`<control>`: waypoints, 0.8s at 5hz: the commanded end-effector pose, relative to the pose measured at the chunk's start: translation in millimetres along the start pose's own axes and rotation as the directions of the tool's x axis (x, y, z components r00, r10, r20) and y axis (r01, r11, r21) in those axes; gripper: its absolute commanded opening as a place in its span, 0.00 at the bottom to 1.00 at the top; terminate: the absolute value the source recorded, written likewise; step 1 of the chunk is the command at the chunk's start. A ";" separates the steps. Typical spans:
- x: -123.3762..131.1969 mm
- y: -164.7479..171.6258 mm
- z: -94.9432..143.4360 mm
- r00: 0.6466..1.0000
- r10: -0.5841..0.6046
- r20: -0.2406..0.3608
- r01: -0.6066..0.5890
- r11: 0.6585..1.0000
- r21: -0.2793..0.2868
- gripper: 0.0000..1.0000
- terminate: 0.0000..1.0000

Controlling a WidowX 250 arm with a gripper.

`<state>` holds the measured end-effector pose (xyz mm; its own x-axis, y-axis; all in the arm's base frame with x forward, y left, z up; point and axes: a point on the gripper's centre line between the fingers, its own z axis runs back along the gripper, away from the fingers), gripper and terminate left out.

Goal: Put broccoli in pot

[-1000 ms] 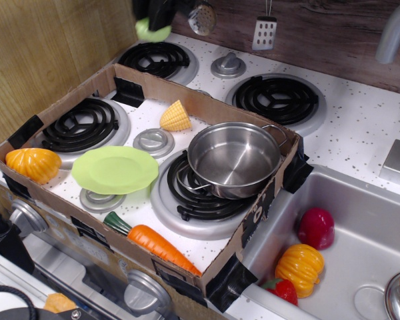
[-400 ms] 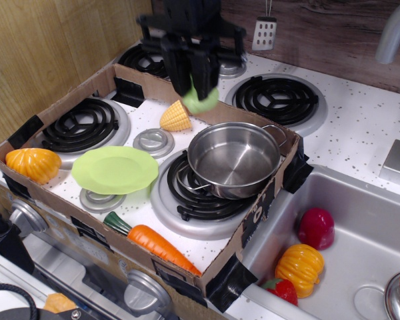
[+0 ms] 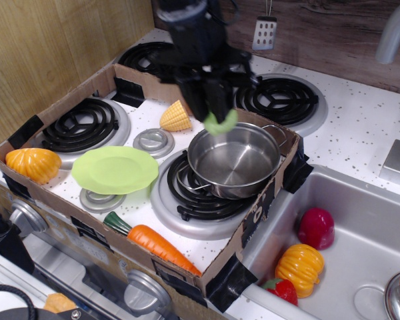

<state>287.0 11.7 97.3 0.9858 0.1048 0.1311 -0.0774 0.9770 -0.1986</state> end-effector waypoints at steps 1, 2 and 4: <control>21.0 -17.2 6.9 0.999 -0.047 0.024 0.047 0.999 0.011 1.00 0.00; 25.2 -17.2 13.6 0.996 -0.086 0.004 0.085 0.994 0.065 1.00 0.00; 25.2 -17.2 13.6 0.996 -0.086 0.004 0.085 0.994 0.065 1.00 0.00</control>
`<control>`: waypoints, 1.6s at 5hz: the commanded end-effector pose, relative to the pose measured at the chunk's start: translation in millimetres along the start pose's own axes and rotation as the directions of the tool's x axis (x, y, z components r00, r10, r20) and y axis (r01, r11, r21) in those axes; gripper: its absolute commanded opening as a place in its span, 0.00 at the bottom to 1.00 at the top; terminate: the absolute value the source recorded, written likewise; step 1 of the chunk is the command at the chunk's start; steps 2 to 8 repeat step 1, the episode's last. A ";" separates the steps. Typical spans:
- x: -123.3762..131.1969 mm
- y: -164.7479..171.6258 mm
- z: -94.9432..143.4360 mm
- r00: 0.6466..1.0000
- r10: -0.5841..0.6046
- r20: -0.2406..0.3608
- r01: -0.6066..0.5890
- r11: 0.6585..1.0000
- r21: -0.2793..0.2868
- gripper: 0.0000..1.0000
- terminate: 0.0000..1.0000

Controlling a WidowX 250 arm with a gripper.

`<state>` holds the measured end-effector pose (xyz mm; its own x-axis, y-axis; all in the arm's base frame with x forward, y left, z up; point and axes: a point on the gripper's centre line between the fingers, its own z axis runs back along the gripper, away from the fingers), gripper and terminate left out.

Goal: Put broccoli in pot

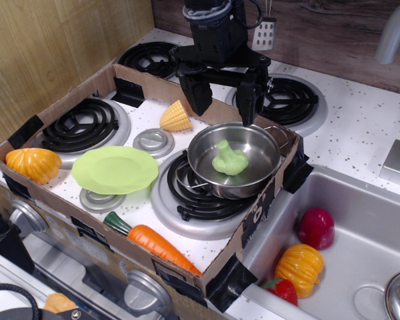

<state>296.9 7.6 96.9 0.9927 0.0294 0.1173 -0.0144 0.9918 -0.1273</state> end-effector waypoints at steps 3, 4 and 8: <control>16.4 -10.2 17.4 0.999 -0.012 0.033 0.012 1.000 0.003 1.00 1.00; 16.4 -10.2 17.4 0.999 -0.012 0.033 0.012 1.000 0.003 1.00 1.00; 16.4 -10.2 17.4 0.999 -0.012 0.033 0.012 1.000 0.003 1.00 1.00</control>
